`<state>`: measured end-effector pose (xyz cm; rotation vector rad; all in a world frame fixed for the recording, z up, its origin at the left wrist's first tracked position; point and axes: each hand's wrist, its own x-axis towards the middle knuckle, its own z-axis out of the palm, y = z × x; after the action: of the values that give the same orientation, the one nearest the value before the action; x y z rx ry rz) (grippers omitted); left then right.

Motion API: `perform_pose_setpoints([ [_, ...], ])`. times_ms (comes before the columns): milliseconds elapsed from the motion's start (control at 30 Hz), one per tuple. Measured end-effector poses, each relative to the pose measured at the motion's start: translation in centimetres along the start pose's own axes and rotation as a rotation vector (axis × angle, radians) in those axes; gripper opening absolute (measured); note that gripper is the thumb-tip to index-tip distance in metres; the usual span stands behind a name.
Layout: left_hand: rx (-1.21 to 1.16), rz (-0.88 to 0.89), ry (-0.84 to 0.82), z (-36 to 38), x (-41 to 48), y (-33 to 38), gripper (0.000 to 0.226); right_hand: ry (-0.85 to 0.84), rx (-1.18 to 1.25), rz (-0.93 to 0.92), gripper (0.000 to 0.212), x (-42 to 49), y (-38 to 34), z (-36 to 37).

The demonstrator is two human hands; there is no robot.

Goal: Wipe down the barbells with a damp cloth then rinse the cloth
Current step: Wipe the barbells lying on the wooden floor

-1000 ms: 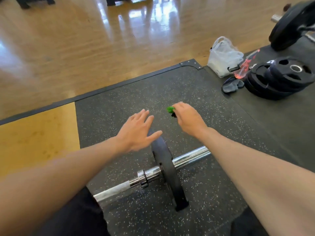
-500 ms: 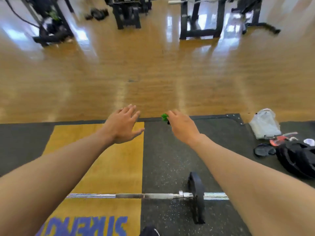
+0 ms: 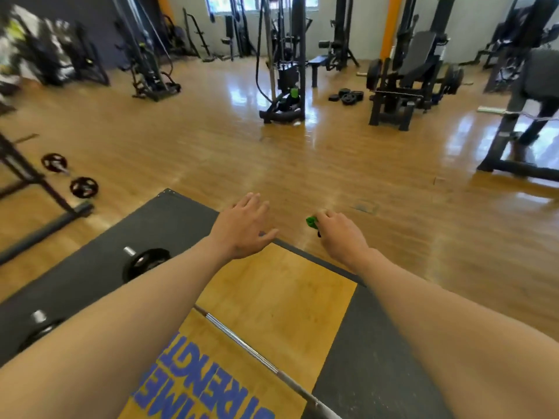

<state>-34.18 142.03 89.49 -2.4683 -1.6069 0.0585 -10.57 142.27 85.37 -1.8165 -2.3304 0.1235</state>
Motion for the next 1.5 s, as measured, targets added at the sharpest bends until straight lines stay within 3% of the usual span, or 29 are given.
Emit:
perform_pose_setpoints([
  [267,0.174,-0.159,-0.111,-3.1,-8.7,-8.4,0.079,-0.029,0.067,-0.298,0.014,5.9,-13.2,-0.8],
  [500,0.154,-0.329,-0.192,-1.7,-10.4,-16.7,0.086,-0.076,0.040,-0.458,0.015,12.9,-23.7,-0.7],
  [967,0.089,-0.376,-0.225,4.1,-3.7,-40.8,0.095,-0.109,-0.053,-0.449,0.020,32.9,-38.4,2.1],
  [1500,0.035,-0.435,-0.239,10.7,-0.2,-54.1,0.091,-0.203,-0.104,-0.584,0.005,46.2,-49.1,8.5],
])
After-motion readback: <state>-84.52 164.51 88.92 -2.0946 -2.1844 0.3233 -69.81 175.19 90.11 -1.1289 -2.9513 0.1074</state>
